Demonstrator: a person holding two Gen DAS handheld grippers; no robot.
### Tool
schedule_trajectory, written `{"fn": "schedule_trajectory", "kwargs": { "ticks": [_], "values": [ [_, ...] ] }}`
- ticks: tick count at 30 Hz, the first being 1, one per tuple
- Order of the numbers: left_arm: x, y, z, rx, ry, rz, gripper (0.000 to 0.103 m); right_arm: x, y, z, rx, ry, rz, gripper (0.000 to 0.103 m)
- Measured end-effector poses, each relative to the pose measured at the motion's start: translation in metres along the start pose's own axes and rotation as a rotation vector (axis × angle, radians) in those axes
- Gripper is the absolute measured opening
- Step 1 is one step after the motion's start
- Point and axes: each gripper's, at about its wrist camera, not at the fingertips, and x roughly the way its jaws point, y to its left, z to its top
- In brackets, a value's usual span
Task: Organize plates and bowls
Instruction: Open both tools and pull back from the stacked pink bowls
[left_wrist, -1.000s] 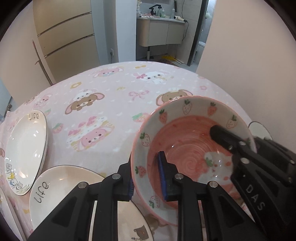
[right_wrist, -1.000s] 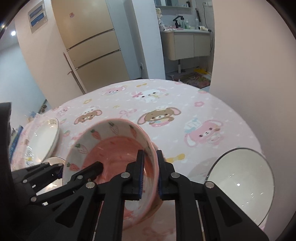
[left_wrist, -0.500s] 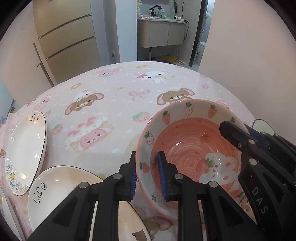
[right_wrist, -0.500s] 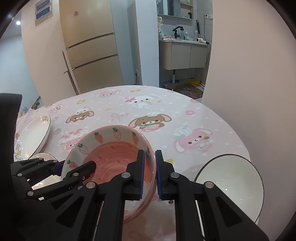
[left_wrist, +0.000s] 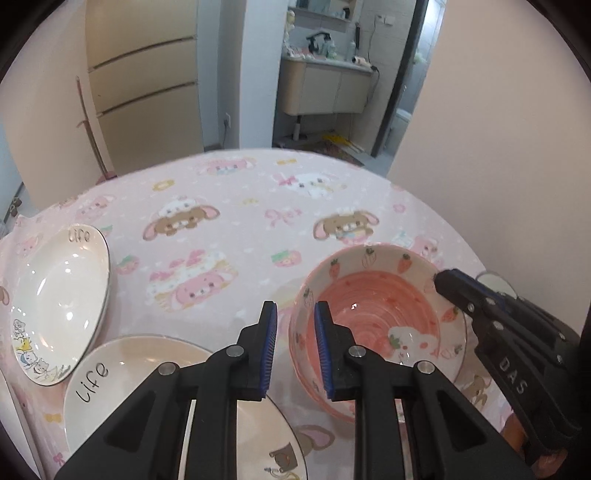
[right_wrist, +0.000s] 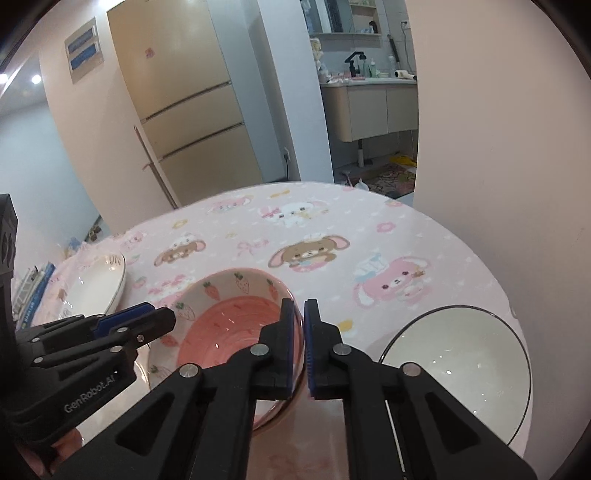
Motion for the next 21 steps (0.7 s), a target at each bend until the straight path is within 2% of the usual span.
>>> {"fn": "schedule_trajectory", "kwargs": {
  "ticks": [3, 9, 16, 21],
  "values": [
    [0.003, -0.001, -0.004, 0.011, 0.025, 0.013, 0.010, 0.008, -0.002, -0.002, 0.008, 0.036, -0.001, 0.005],
    [-0.001, 0.000, -0.006, 0.004, 0.016, 0.000, 0.009, 0.007, -0.003, -0.005, 0.008, 0.031, -0.005, 0.005],
    [-0.030, -0.007, -0.002, 0.039, -0.069, 0.002, 0.009, -0.023, -0.002, -0.002, -0.003, -0.051, -0.002, 0.005],
    [-0.056, -0.025, -0.001, 0.087, -0.147, -0.010, 0.010, -0.053, -0.005, 0.001, -0.024, -0.095, 0.011, 0.005]
  ]
}}
